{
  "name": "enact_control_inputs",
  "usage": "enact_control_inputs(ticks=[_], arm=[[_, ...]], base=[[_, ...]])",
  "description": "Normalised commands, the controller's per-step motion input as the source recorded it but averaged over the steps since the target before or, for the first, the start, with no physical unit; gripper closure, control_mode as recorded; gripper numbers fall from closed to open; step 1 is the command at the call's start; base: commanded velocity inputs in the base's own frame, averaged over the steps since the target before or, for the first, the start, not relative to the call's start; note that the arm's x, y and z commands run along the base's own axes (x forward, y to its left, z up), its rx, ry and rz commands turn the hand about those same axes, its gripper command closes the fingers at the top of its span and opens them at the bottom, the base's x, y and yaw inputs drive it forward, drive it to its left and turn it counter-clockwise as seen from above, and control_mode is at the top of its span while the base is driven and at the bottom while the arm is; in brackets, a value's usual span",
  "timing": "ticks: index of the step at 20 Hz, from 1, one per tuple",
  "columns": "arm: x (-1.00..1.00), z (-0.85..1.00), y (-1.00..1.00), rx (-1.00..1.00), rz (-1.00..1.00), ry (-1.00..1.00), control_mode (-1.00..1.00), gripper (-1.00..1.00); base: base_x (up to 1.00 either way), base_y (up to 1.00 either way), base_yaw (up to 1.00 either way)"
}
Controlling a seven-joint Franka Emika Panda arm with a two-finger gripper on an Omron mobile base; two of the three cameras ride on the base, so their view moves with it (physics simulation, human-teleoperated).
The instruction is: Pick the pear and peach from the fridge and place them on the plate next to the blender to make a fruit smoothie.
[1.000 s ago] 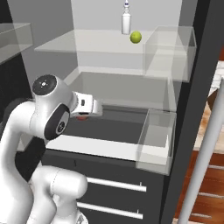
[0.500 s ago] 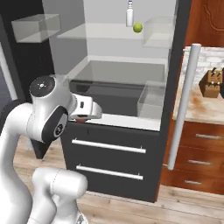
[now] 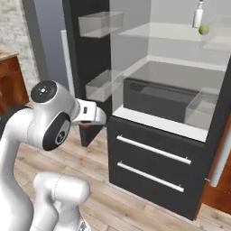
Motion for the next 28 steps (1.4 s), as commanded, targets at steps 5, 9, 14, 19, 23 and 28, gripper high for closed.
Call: enact_control_inputs(ticks=[5, 9, 14, 19, 23, 28], arm=[[0.00, 0.00, 0.00, 0.00, 0.00, 0.00, 1.00, 1.00], [0.00, 0.00, 0.00, 0.00, 0.00, 0.00, 1.00, 1.00], [0.00, 0.00, 0.00, 0.00, 0.00, 0.00, 1.00, 1.00], [0.00, 0.00, 0.00, 0.00, 0.00, 0.00, 1.00, 1.00], [0.00, 0.00, 0.00, 0.00, 0.00, 0.00, 1.00, 1.00], [0.00, 0.00, 0.00, 0.00, 0.00, 0.00, 1.00, 1.00]], base=[[-0.44, 0.00, 0.95], [-0.13, 0.00, 1.00], [-0.13, 0.00, 1.00], [-0.13, 0.00, 1.00], [-0.09, 0.00, 1.00], [-0.07, 0.00, 1.00]])
